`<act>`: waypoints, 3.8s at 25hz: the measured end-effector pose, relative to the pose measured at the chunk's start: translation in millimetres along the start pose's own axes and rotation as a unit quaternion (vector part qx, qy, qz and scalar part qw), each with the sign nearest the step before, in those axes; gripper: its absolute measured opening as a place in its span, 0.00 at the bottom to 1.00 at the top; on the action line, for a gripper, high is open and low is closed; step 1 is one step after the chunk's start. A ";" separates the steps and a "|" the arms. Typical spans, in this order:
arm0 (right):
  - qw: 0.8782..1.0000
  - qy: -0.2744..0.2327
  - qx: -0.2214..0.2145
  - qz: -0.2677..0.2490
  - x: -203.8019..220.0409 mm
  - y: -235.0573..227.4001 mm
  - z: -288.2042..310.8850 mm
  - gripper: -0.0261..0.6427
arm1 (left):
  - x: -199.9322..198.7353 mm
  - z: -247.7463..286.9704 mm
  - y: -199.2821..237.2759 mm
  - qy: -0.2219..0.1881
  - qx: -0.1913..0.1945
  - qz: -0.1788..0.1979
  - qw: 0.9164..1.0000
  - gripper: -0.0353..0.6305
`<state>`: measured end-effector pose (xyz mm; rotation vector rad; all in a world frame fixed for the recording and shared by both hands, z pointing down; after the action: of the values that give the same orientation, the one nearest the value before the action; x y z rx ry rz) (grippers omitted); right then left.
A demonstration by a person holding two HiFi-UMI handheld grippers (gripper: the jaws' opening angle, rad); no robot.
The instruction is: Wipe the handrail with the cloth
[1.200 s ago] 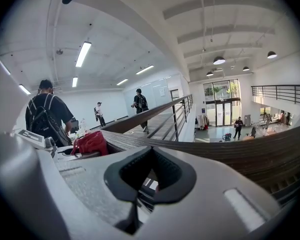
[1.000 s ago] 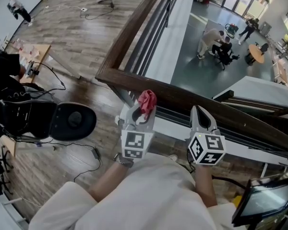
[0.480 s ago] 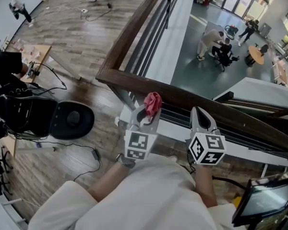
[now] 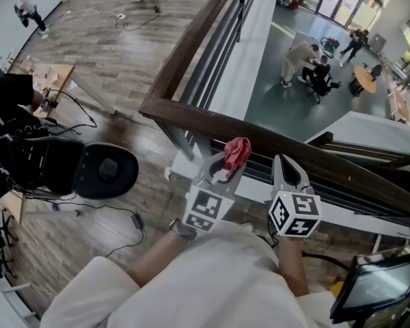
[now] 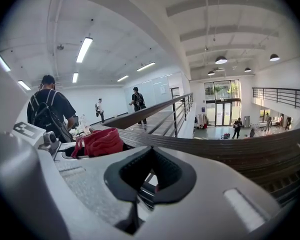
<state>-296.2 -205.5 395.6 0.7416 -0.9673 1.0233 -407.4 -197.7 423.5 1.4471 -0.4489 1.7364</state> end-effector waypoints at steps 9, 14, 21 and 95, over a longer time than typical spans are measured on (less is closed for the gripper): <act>1.000 -0.002 -0.003 0.002 -5.0 7.9 1.4 0.04 | -0.4 4.1 0.5 0.016 0.007 0.011 1.000 0.23; 1.000 -0.001 -0.004 -0.003 -5.1 17.6 6.7 0.04 | 2.7 -2.3 23.5 0.009 -0.016 -0.013 1.000 0.23; 1.000 0.000 0.003 -0.003 -8.0 28.2 13.6 0.04 | 3.7 -7.9 32.1 0.004 -0.014 -0.019 1.000 0.23; 0.999 -0.040 -0.024 0.018 -51.6 33.4 33.6 0.04 | -46.4 -44.8 104.4 0.047 -0.123 0.074 0.989 0.23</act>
<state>-347.9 -240.9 364.2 0.7316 -1.0739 1.0037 -515.5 -245.6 390.8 1.1763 -0.7083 1.7851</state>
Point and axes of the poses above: the fingertips, and each gripper's own axes: z forward along the fingers, y to its left, x out of its underside, the point moved 2 cm from there along -z, backward along the fingers, and after that the axes turned 13 degrees about -z, right-handed, at the moved point
